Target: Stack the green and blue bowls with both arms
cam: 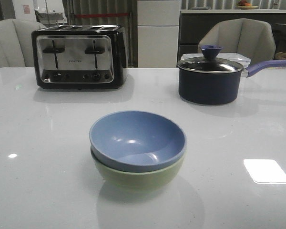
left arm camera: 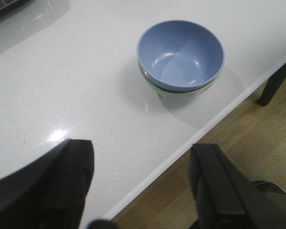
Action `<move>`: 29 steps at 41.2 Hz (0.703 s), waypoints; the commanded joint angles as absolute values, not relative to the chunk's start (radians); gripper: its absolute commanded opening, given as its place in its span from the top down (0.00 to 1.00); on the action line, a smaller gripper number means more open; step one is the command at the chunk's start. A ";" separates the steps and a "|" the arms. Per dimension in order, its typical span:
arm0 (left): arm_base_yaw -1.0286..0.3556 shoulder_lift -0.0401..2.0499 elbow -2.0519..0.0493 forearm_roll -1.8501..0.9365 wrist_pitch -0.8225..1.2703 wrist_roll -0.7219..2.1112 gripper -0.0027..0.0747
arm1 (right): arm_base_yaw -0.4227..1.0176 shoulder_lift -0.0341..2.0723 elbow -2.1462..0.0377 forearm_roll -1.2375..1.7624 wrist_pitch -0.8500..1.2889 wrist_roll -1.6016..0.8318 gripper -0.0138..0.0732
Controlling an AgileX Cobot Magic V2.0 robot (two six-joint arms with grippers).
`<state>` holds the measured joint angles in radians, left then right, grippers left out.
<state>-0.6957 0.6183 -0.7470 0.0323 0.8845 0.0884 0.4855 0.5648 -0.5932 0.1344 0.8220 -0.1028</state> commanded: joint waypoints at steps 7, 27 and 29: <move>-0.702 0.618 -0.771 0.035 0.770 0.080 0.72 | 0.480 0.564 -0.631 0.126 0.749 -0.097 0.73; -0.702 0.618 -0.771 0.035 0.753 0.080 0.84 | 0.480 0.564 -0.631 0.126 0.757 -0.097 0.78; -0.702 0.618 -0.771 0.035 0.753 0.080 0.84 | 0.480 0.564 -0.631 0.126 0.757 -0.097 0.78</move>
